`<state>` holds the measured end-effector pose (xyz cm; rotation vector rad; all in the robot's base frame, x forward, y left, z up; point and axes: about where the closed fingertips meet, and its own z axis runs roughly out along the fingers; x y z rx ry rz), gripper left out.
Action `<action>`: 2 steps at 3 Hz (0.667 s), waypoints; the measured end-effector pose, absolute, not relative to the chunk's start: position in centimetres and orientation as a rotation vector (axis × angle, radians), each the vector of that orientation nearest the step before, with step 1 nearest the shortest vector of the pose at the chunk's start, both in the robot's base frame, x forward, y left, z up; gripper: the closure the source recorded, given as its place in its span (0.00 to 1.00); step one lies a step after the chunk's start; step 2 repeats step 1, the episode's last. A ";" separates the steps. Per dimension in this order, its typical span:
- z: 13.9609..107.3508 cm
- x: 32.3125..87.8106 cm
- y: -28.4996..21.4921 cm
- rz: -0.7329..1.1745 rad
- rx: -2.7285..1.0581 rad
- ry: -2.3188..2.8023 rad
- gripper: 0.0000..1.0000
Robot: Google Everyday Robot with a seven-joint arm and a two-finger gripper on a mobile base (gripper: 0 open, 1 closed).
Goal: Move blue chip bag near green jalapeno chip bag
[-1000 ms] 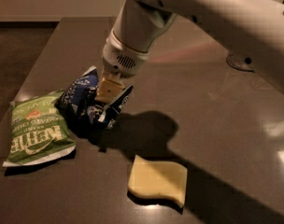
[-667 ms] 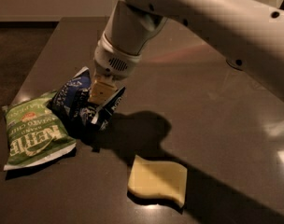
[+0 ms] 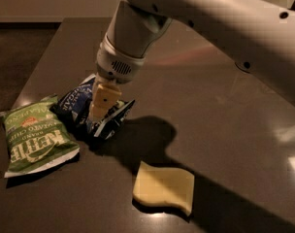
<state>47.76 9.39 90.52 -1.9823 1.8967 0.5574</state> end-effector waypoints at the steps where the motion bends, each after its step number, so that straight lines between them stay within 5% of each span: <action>1: 90.5 47.7 9.5 0.557 -1.985 1.894 0.00; 2: 90.5 47.7 9.5 0.557 -1.985 1.894 0.00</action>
Offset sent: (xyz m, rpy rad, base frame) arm 0.0000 0.0000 0.0000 0.0000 0.0000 0.0000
